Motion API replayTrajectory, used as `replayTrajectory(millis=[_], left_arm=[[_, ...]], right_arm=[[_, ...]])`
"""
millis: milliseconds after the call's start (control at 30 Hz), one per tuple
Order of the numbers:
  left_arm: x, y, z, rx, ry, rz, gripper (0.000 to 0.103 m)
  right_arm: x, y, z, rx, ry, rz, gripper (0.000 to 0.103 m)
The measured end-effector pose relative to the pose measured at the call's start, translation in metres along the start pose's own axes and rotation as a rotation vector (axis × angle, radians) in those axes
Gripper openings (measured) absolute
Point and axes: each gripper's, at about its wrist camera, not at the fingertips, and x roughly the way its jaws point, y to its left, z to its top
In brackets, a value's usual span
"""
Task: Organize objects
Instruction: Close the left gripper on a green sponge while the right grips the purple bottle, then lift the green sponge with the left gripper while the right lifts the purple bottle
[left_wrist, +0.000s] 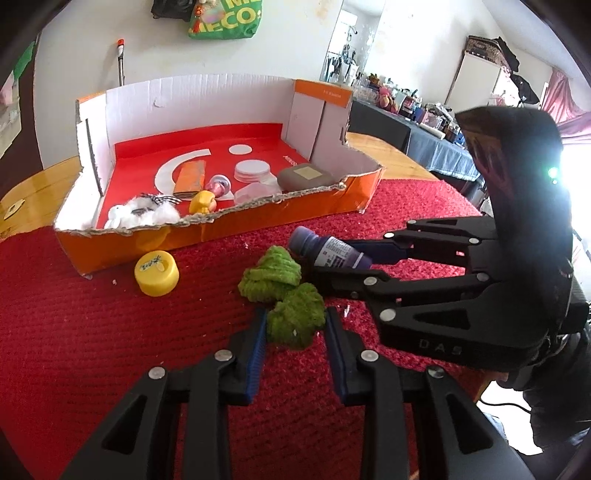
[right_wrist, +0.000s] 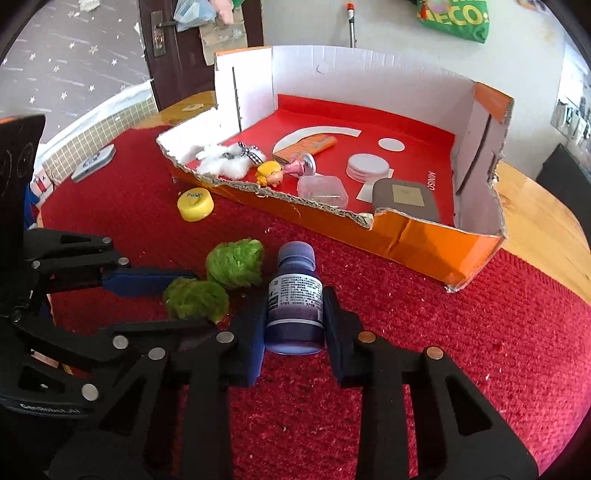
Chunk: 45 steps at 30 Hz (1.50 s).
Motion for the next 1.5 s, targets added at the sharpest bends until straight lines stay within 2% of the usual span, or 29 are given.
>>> replayTrajectory(millis=[200, 367, 667, 1267, 1500], left_arm=[[-0.026, 0.003, -0.003, -0.031, -0.052, -0.021, 0.032], [-0.049, 0.003, -0.002, -0.038, -0.107, -0.005, 0.032], [-0.068, 0.010, -0.005, -0.057, -0.138, 0.035, 0.032], [-0.067, 0.013, -0.006, -0.065, -0.131, 0.053, 0.032], [-0.073, 0.018, 0.009, -0.046, -0.149, 0.094, 0.032]], right_arm=[[-0.036, 0.003, -0.002, 0.034, -0.095, 0.002, 0.027], [-0.056, 0.008, -0.005, 0.055, -0.134, -0.006, 0.027], [-0.067, 0.017, -0.009, 0.072, -0.151, -0.007, 0.027], [-0.068, 0.020, -0.011, 0.078, -0.152, -0.005, 0.027], [-0.079, 0.015, 0.002, 0.077, -0.180, -0.022, 0.027]])
